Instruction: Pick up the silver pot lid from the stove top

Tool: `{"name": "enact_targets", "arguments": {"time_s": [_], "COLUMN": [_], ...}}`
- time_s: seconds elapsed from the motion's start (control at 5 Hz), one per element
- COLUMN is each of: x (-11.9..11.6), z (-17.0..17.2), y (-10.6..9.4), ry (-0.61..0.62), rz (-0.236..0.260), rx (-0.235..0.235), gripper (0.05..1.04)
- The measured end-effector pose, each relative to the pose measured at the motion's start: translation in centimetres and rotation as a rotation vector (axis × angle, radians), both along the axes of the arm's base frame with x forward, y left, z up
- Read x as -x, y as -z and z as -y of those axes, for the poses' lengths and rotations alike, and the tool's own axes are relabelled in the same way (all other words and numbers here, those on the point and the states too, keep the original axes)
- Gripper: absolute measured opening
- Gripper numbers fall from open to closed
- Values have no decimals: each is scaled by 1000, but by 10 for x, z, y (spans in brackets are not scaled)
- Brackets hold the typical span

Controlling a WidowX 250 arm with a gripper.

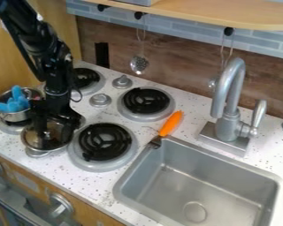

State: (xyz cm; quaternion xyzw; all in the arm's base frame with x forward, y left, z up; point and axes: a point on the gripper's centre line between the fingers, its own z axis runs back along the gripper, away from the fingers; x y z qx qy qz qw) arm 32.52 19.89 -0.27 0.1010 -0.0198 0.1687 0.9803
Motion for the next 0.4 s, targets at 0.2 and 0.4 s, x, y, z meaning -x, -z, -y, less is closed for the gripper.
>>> {"name": "enact_targets", "arguments": {"time_s": [0.2, 0.4], "x": [-3, -3], "z": [-6, -7], "y": [3, 3], "ry": [-25, -30], "rz": [-18, -17], "rx": [1, -4], "gripper": [977, 777]}}
